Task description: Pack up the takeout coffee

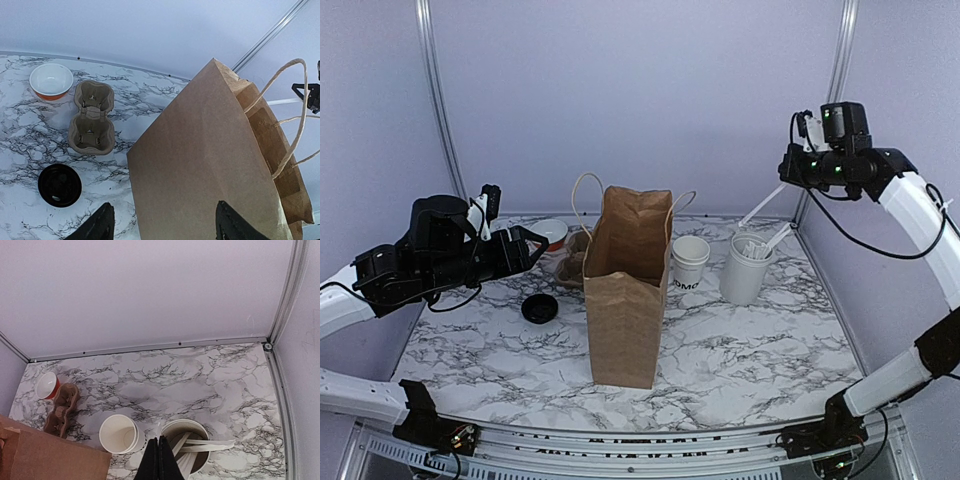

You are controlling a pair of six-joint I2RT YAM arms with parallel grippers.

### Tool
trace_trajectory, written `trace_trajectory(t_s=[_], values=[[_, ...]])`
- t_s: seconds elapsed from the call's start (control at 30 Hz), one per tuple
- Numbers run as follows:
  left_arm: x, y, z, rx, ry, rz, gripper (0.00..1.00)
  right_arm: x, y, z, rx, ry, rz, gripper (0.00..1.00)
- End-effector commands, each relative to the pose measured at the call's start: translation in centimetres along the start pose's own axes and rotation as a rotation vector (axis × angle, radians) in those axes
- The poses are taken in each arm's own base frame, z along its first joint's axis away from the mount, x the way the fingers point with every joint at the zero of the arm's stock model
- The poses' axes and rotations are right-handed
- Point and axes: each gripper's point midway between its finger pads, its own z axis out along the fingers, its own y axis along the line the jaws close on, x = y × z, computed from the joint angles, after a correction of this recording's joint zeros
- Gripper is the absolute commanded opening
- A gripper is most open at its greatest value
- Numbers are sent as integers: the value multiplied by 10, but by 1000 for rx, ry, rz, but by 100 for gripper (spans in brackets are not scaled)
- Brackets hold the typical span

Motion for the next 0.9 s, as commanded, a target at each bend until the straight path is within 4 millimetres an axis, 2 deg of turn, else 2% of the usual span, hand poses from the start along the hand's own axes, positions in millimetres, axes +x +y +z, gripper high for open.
trace_trajectory(t_s=[0.0,0.27,0.47,0.57,0.73,0.87], values=[[-11,-7,-1,22,-29,1,70,-33,33,-39,-148,-96,11,0],[-11,-7,-1,25,-27,0,70,-65,86,-85,-350,-200,17,0],[-10,-7,-2,27,-29,-4,70,-78,133,-111,-449,-251,-18,0],[-10,-7,-3,30,-31,-5,69,-84,147,-123,-477,-288,-28,0],[-10,-7,-4,33,-33,-6,70,-79,179,-132,-571,-294,-64,0],[-10,-6,-4,34,-32,-7,69,-60,210,-129,-636,-226,-140,0]])
